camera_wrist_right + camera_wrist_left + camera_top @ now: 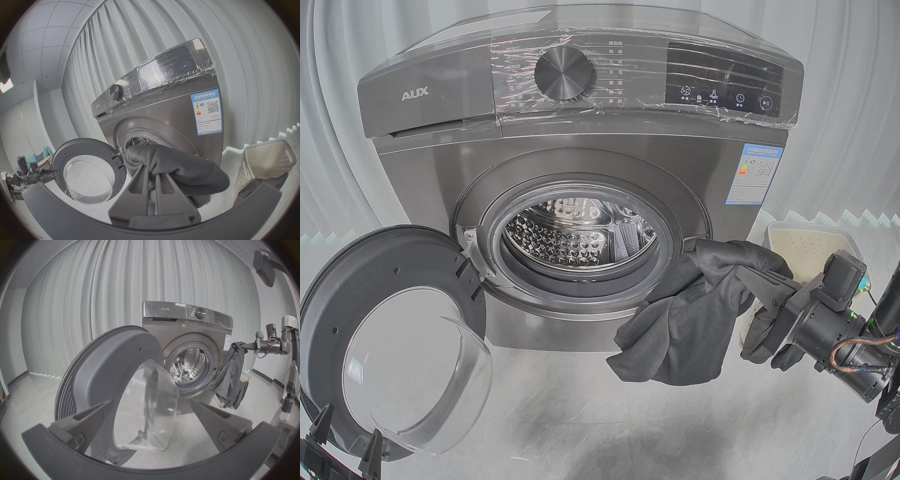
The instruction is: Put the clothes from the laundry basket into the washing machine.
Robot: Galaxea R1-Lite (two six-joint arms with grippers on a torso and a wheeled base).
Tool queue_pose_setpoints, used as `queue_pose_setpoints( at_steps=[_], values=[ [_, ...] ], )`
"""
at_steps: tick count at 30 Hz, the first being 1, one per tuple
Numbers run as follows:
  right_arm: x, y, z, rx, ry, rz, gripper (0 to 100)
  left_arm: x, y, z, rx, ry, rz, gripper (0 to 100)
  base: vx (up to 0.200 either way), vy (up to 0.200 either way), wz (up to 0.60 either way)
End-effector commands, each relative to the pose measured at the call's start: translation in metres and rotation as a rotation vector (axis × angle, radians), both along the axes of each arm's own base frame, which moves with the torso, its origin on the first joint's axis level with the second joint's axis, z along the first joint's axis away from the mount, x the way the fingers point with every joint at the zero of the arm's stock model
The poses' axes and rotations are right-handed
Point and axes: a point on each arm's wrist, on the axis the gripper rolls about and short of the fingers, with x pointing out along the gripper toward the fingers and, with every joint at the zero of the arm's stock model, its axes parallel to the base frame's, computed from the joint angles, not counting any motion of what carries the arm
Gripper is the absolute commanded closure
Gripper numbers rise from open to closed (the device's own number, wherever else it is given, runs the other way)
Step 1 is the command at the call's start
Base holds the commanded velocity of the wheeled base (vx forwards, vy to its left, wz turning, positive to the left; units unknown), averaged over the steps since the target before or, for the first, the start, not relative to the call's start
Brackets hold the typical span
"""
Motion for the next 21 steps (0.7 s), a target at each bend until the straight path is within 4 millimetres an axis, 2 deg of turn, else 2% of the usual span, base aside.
queue_pose_setpoints(
  at_steps=[1,4,7,9,10,11,15,21],
  values=[
    [0.008,0.014,-0.002,-0.008,0.011,0.019,100,0.0,0.0,-0.005,0.011,-0.004,-0.004,0,0.0,0.0,0.0],
    [0.012,0.022,0.0,-0.002,0.006,0.03,100,-0.001,0.0,-0.001,0.01,-0.028,-0.016,0,0.0,0.0,0.0],
    [0.019,0.034,0.0,0.007,-0.001,0.044,100,-0.022,-0.003,0.064,-0.042,-0.227,-0.122,0,0.0,0.0,0.0],
    [0.022,0.041,0.004,0.025,-0.018,0.053,100,-0.021,-0.005,0.08,-0.036,-0.191,-0.209,0,0.0,0.0,0.0],
    [0.022,0.041,0.005,0.026,-0.019,0.053,100,-0.02,-0.005,0.081,-0.036,-0.185,-0.217,0,0.0,0.0,0.0],
    [0.026,0.049,0.006,0.035,-0.028,0.063,100,-0.011,-0.007,0.082,-0.041,-0.09,-0.311,0,0.0,0.0,0.0],
    [0.031,0.057,0.009,0.054,-0.047,0.073,100,0.022,-0.01,0.075,-0.084,0.124,-0.469,0,0.0,0.0,0.0],
    [0.037,0.067,0.011,0.063,-0.06,0.102,100,0.072,-0.014,0.08,-0.08,0.2,-0.603,0,0.0,0.0,0.0]
  ],
)
